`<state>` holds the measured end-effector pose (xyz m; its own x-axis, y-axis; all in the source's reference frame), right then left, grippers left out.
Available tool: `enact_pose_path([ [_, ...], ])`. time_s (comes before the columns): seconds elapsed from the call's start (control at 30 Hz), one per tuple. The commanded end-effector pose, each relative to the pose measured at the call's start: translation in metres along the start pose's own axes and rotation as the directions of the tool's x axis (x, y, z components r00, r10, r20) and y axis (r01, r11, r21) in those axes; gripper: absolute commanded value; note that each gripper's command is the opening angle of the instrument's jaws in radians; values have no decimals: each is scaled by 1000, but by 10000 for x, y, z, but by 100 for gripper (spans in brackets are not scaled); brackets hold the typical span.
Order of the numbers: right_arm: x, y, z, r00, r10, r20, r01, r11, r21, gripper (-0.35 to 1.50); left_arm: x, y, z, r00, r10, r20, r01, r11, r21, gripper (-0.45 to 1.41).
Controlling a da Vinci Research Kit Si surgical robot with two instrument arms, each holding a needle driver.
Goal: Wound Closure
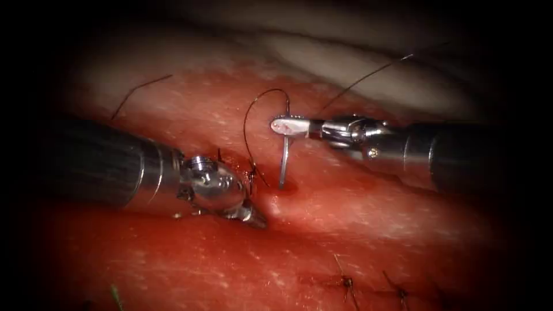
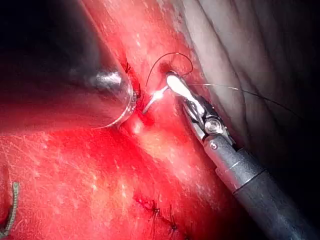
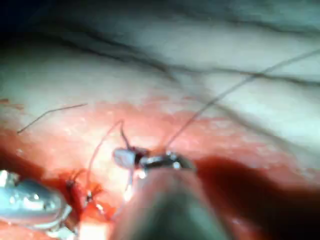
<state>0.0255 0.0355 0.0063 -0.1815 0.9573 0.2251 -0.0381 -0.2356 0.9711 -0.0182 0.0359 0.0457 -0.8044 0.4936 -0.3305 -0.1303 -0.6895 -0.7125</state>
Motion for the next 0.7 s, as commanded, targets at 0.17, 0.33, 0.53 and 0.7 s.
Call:
enact_pose_path([
  [0.17, -3, 0, 17, 978, 205, 26, -206, 977, 49, -35, -1, 1, 7, 1000, 0, 0, 0, 1000, -4, -26],
  [0.33, -8, -1, 17, 957, 284, 52, -287, 957, 47, -35, -1, 0, 7, 1000, 0, 0, 0, 1000, -4, -26],
  [0.53, -17, -3, 16, 947, 309, 88, -313, 949, 28, -35, -1, 0, 5, 1000, 1, 1, -1, 1000, -9, -26],
  [0.7, -23, -9, 16, 934, 341, 106, -345, 938, 20, -35, -1, -1, 4, 1000, 1, 1, -1, 1000, -10, -26],
])
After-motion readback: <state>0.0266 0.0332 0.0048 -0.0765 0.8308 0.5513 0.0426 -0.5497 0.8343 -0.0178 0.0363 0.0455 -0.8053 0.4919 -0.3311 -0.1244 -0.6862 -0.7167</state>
